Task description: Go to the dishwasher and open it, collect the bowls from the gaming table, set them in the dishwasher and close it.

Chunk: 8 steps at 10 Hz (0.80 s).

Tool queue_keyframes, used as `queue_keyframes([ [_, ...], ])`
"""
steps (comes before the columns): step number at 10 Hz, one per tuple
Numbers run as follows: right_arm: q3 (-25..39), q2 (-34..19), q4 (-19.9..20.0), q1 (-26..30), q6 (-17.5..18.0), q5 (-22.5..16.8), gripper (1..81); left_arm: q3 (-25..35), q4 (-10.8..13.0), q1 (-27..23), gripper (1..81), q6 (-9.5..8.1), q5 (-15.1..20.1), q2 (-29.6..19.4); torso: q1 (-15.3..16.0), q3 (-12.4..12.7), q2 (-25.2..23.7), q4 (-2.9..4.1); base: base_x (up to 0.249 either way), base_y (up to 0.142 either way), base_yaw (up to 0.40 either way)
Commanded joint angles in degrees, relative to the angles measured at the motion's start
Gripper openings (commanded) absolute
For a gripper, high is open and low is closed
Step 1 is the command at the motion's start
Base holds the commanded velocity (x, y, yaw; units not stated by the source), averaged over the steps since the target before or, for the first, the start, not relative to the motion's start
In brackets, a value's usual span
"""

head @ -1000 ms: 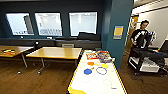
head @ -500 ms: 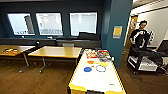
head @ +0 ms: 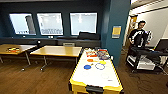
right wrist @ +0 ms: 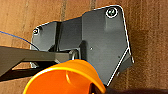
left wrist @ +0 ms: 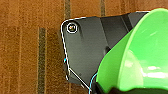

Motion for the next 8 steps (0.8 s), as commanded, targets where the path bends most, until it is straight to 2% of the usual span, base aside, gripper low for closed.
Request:
queue_keyframes([
  [1, -0.5, -1.1, -1.2, 1.8, -0.1, -2.7, 1.0, -0.2, -0.1, -2.6, 1.0, 0.19, 2.6, -1.1, 0.1, 0.0, 0.0, 0.00, -0.146, 0.000, 0.000],
  [3, -0.9, -1.7, -1.6, 2.2, -0.1, -2.6, 1.0, -0.2, 0.0, -2.7, 1.0, 0.10, 2.6, -0.7, 0.1, 0.0, 0.0, 0.00, -0.146, 0.000, 0.000],
  [6, -2.1, -2.4, -1.7, 2.5, -0.1, -2.7, 1.0, -4.6, 0.1, -2.7, 1.0, 0.10, 2.7, 2.3, 0.1, 0.0, 0.0, 0.00, -0.147, 0.000, 0.000],
  [8, -1.7, -2.9, -1.8, 3.0, -0.1, -2.7, 1.0, -5.3, -0.1, -2.3, 1.0, 0.10, 2.6, 2.4, 0.1, 0.0, 0.0, 0.00, -0.163, 0.000, 0.000],
])
